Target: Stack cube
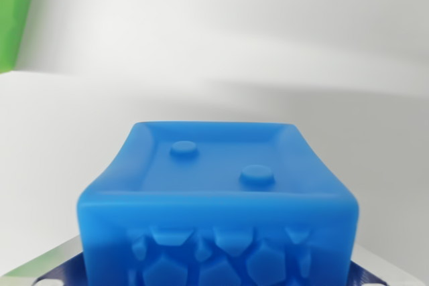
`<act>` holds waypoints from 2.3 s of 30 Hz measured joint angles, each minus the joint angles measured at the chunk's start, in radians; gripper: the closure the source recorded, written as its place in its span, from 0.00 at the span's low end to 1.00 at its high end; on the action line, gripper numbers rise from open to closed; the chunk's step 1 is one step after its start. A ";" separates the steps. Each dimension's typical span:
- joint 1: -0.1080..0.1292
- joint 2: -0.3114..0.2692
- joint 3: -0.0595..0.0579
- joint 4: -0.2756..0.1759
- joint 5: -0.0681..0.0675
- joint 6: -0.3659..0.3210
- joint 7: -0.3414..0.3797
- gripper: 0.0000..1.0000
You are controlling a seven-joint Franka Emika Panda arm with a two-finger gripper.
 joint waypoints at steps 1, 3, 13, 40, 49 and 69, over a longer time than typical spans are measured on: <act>0.002 -0.001 0.000 0.000 0.000 -0.001 0.005 1.00; 0.011 -0.005 -0.001 0.000 -0.001 -0.005 0.024 1.00; 0.046 -0.026 -0.004 0.000 -0.008 -0.025 0.106 1.00; 0.138 -0.071 -0.004 0.015 -0.025 -0.086 0.338 1.00; 0.169 -0.082 -0.004 0.026 -0.030 -0.107 0.413 1.00; 0.228 -0.100 -0.002 0.055 -0.036 -0.155 0.562 1.00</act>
